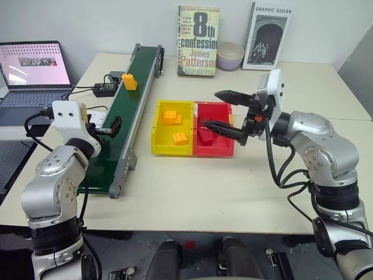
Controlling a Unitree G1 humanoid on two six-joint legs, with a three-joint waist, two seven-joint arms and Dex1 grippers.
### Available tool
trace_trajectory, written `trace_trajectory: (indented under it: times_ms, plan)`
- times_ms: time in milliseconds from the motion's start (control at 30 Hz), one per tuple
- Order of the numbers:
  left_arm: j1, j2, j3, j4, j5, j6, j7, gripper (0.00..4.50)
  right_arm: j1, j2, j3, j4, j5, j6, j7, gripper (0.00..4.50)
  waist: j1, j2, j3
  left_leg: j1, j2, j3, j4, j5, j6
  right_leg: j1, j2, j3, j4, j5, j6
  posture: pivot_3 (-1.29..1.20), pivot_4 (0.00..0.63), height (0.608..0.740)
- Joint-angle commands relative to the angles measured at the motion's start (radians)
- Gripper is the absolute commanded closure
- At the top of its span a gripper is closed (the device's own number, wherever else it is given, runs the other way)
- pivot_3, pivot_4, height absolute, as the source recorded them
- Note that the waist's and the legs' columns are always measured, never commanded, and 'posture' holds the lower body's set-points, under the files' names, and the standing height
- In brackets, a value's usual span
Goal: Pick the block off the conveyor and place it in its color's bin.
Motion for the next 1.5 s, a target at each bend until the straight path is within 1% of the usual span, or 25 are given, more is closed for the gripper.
trace_trajectory:
  times_ms: [33, 433, 700, 933, 1000, 1067, 1233, 1300, 1333, 1367, 1433, 1500]
  plan:
    - [-0.026, 0.010, -0.011, -0.009, 0.004, -0.022, -0.004, 0.03, -0.006, -0.004, -0.012, -0.042, 0.009, -0.015, -0.011, 0.00, 0.000, 0.000, 0.000, 0.000, 0.000, 0.000, 0.000, 0.000, 0.000, 0.000, 0.000, 0.000, 0.000, 0.000, 0.000, 0.00, 0.150, 0.740]
    - [-0.030, -0.004, -0.030, 0.008, 0.006, -0.026, 0.005, 0.03, 0.014, -0.021, -0.022, -0.090, 0.055, 0.017, -0.007, 0.00, 0.000, 0.000, 0.000, 0.000, 0.000, 0.000, 0.000, 0.000, 0.000, 0.000, 0.000, 0.000, 0.000, 0.000, 0.000, 0.00, 0.150, 0.740]
    - [-0.007, -0.031, -0.029, -0.003, 0.004, -0.032, 0.013, 0.03, 0.016, -0.035, -0.028, -0.109, 0.118, 0.051, 0.014, 0.00, 0.000, 0.000, 0.000, 0.000, 0.000, 0.000, 0.000, 0.000, 0.000, 0.000, -0.001, 0.000, 0.000, 0.000, 0.000, 0.00, 0.150, 0.740]
    - [0.010, -0.029, -0.032, 0.014, 0.005, -0.032, 0.004, 0.03, 0.011, -0.044, -0.028, -0.126, 0.164, 0.082, 0.011, 0.00, 0.000, 0.000, 0.000, 0.000, 0.001, 0.000, 0.000, 0.000, 0.000, 0.000, -0.001, 0.000, 0.000, 0.000, 0.000, 0.00, 0.150, 0.740]
    - [0.023, -0.031, -0.030, 0.011, 0.004, -0.030, 0.004, 0.37, 0.010, -0.047, -0.029, -0.130, 0.174, 0.088, 0.007, 0.00, 0.000, 0.000, 0.000, 0.000, 0.001, 0.000, 0.000, 0.000, 0.000, 0.000, -0.001, 0.000, 0.000, 0.000, 0.000, 0.00, 0.150, 0.740]
    - [0.043, -0.030, -0.025, 0.000, 0.005, -0.022, 0.008, 0.61, 0.012, -0.050, -0.031, -0.135, 0.182, 0.097, 0.003, 0.00, 0.000, 0.000, 0.000, 0.000, 0.001, 0.000, 0.000, 0.000, 0.000, 0.000, -0.001, 0.000, 0.000, 0.000, 0.000, 0.00, 0.150, 0.740]
    - [0.065, -0.023, -0.014, -0.009, 0.003, -0.015, 0.015, 1.64, 0.013, -0.056, -0.033, -0.141, 0.189, 0.105, -0.003, 0.00, 0.000, 0.000, 0.000, 0.000, 0.001, 0.000, 0.000, 0.000, 0.000, 0.000, -0.001, 0.000, -0.001, 0.000, 0.000, 0.00, 0.150, 0.740]
    - [0.079, -0.018, -0.009, -0.020, -0.002, -0.002, 0.016, 1.93, 0.012, -0.057, -0.034, -0.143, 0.193, 0.108, -0.007, 0.00, 0.000, 0.000, 0.000, 0.000, 0.001, -0.001, 0.000, 0.000, 0.000, 0.000, -0.001, 0.000, -0.001, 0.000, 0.000, 0.00, 0.150, 0.740]
    - [0.085, -0.016, -0.008, -0.025, -0.005, 0.004, 0.014, 2.18, 0.011, -0.057, -0.035, -0.144, 0.195, 0.109, -0.009, 0.00, 0.000, 0.000, 0.000, 0.000, 0.001, 0.000, 0.000, 0.000, 0.000, 0.000, -0.001, 0.000, -0.001, 0.000, 0.000, 0.00, 0.150, 0.740]
    - [0.092, -0.014, -0.007, -0.032, -0.008, 0.010, 0.013, 2.29, 0.011, -0.058, -0.035, -0.145, 0.197, 0.109, -0.010, 0.00, 0.000, 0.000, 0.000, 0.000, 0.001, 0.000, 0.000, 0.000, 0.000, 0.000, -0.001, 0.000, -0.001, 0.000, 0.000, 0.00, 0.150, 0.740]
    - [0.113, -0.010, -0.001, -0.056, -0.016, 0.033, 0.012, 2.73, 0.011, -0.058, -0.035, -0.143, 0.200, 0.108, -0.012, 0.00, 0.000, 0.000, 0.000, 0.000, 0.001, 0.000, 0.000, 0.000, 0.000, 0.000, -0.001, 0.000, -0.001, 0.000, 0.000, 0.00, 0.150, 0.740]
    - [0.130, -0.009, 0.009, -0.081, -0.024, 0.056, 0.016, 2.99, 0.010, -0.058, -0.034, -0.142, 0.202, 0.107, -0.014, 0.00, 0.000, 0.000, 0.000, 0.000, 0.001, 0.000, -0.001, 0.000, 0.000, 0.000, -0.001, 0.000, -0.001, 0.000, 0.000, 0.00, 0.150, 0.740]
